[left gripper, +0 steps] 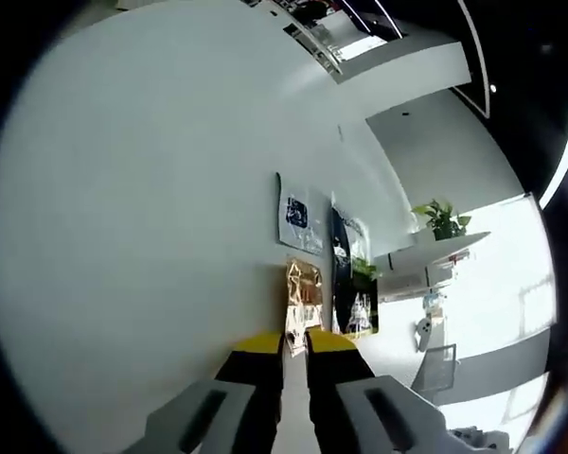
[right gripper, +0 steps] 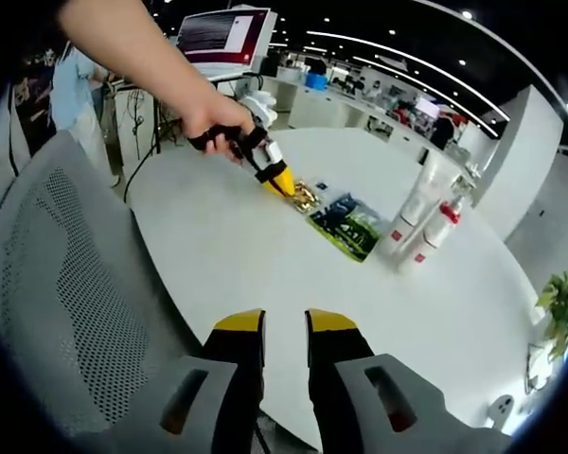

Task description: Arrange the skincare products in the storage area until every visible bottle or jar stands upright without overlapping.

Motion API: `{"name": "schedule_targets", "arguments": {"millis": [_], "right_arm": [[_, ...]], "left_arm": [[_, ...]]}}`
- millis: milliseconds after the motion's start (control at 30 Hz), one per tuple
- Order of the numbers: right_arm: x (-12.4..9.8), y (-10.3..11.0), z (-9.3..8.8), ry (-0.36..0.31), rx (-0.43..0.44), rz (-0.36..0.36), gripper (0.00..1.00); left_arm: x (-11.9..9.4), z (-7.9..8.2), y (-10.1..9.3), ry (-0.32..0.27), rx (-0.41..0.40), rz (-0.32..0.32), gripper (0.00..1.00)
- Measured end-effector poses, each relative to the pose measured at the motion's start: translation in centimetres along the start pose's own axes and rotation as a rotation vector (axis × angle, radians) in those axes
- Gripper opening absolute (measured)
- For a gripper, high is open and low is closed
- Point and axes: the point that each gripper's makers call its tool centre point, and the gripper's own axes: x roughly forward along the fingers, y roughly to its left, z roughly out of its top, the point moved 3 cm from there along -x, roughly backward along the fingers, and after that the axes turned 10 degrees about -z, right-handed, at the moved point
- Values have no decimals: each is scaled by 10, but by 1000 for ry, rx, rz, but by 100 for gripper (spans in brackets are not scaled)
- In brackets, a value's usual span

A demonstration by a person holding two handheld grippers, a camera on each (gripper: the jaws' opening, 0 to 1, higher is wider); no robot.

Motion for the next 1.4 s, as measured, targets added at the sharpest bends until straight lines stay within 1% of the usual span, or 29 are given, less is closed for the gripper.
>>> {"name": "schedule_targets", "arguments": {"millis": [100, 167, 233, 333, 367, 433, 533, 633, 667, 700, 733, 767, 800, 833, 867, 900, 1000, 1033, 1067, 1100, 1133, 1167, 1233, 1267, 1300, 1333, 1400], "right_arm": [[0, 1, 0, -1, -1, 1, 15], [0, 1, 0, -1, -2, 4, 15], [0, 0, 0, -1, 0, 2, 15], [0, 0, 0, 1, 1, 3, 15], [0, 0, 0, -1, 0, 2, 15], [0, 1, 1, -1, 2, 4, 15], [0, -1, 1, -3, 2, -2, 15], [-1, -4, 1, -6, 0, -21, 14], [-1, -5, 1, -6, 5, -25, 15], [-1, -6, 2, -9, 12, -28, 16], [-1, -7, 3, -13, 13, -30, 17], [-1, -7, 4, -20, 13, -33, 18], [-1, -7, 4, -23, 14, -32, 18], [-1, -7, 4, -23, 14, -32, 19], [-1, -7, 4, -22, 16, -32, 19], [-1, -7, 4, -22, 21, -31, 19], [-3, -7, 8, -47, 41, -32, 21], [-3, -7, 9, -52, 44, -31, 22], [-3, -7, 10, -61, 44, -32, 23], [-4, -7, 12, -68, 48, -31, 24], [-4, -7, 13, -78, 58, -29, 24], [-5, -7, 14, -86, 64, -29, 25], [-7, -8, 18, -107, 88, -27, 27], [-7, -9, 19, -114, 100, -28, 29], [-8, -12, 20, -118, 102, -37, 29], [-9, -13, 20, -121, 103, -42, 29], [-12, -16, 25, -154, 134, -53, 30]], "left_arm": [[1, 1, -1, 36, -25, 11, 9], [-1, 3, -1, 54, -6, 46, 9], [0, 3, -1, 74, 4, 57, 10], [-3, 2, 0, 85, -2, 73, 10], [-5, -1, -1, 89, -1, 83, 10], [-8, 0, -1, 89, 14, 97, 11], [-12, 0, -2, 88, 9, 96, 16], [-17, 4, -1, 60, 27, 103, 23], [-21, 4, -3, 48, 25, 94, 25], [-22, 4, -4, 34, 25, 87, 25], [-25, 7, -7, -2, 36, 70, 24], [-28, 8, -8, -31, 43, 67, 24], [-33, 10, -11, -78, 52, 62, 24], [-35, 10, -13, -96, 48, 55, 22], [-39, 9, -19, -138, 48, 31, 21], [-42, 9, -22, -161, 51, 18, 21], [-53, 4, -41, -236, 115, -39, 21], [-59, -1, -52, -258, 146, -70, 22], [-63, -3, -57, -278, 171, -75, 22], [-68, -7, -66, -294, 249, -92, 23], [-71, -11, -71, -297, 290, -98, 24], [-74, -18, -80, -303, 346, -125, 25], [-79, -33, -92, -284, 387, -170, 30], [-81, -38, -96, -282, 417, -175, 33], [-85, -42, -99, -289, 457, -167, 36], [-91, -48, -104, -294, 518, -160, 38], [-99, -53, -109, -319, 604, -141, 38]]}}
